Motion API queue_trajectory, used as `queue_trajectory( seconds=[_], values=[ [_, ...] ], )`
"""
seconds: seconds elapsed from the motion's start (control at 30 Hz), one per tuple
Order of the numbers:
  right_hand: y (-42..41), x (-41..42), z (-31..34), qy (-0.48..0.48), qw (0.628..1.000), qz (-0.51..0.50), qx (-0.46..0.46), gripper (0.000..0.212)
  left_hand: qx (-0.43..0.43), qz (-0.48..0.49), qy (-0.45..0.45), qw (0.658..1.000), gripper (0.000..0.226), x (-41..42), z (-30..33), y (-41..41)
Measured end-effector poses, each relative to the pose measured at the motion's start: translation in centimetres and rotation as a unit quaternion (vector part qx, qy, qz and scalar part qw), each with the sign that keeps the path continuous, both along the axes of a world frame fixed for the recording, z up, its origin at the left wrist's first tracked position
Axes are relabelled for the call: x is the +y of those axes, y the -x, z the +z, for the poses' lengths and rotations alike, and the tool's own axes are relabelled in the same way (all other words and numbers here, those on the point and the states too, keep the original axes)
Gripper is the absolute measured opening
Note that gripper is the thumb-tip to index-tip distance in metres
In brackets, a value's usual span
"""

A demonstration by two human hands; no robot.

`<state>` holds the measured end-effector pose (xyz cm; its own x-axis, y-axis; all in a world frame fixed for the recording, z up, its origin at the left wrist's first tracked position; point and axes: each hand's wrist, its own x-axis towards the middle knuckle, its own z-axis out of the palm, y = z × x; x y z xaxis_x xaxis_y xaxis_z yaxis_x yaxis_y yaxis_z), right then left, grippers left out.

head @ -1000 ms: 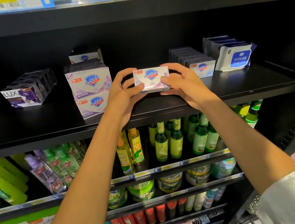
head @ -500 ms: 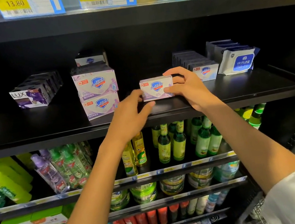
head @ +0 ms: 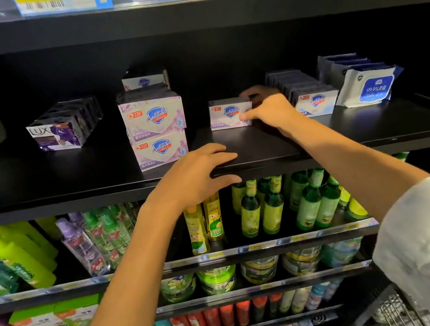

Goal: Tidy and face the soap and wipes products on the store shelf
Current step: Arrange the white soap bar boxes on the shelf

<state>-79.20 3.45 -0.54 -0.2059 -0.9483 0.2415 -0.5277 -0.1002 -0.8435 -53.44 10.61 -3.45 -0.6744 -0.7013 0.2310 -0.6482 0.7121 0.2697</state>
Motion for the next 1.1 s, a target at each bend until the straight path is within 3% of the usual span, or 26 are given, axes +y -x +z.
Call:
queue_trajectory(
  seconds=[0.13,0.3,0.7,1.1],
  values=[
    [-0.1,-4.2,-0.4,0.013,1.000,-0.018,0.006,0.063,0.026,0.016,0.003,1.000,0.062,-0.1,-0.6,-0.1],
    [0.8,-9.9,-1.5,0.024,0.999,-0.045,-0.003,0.047,0.051,0.021,0.010,0.998,0.063,-0.4,-1.0,-0.2],
    [2.7,-17.4,-2.4,0.044,0.994,-0.052,-0.080,0.059,0.074,0.027,-0.017,0.997,0.060,-0.6,-1.1,-0.3],
    [2.7,-19.6,-1.9,0.036,0.997,-0.043,-0.047,0.057,0.082,0.028,-0.013,0.996,0.059,-0.7,-1.3,-0.2]
  ],
)
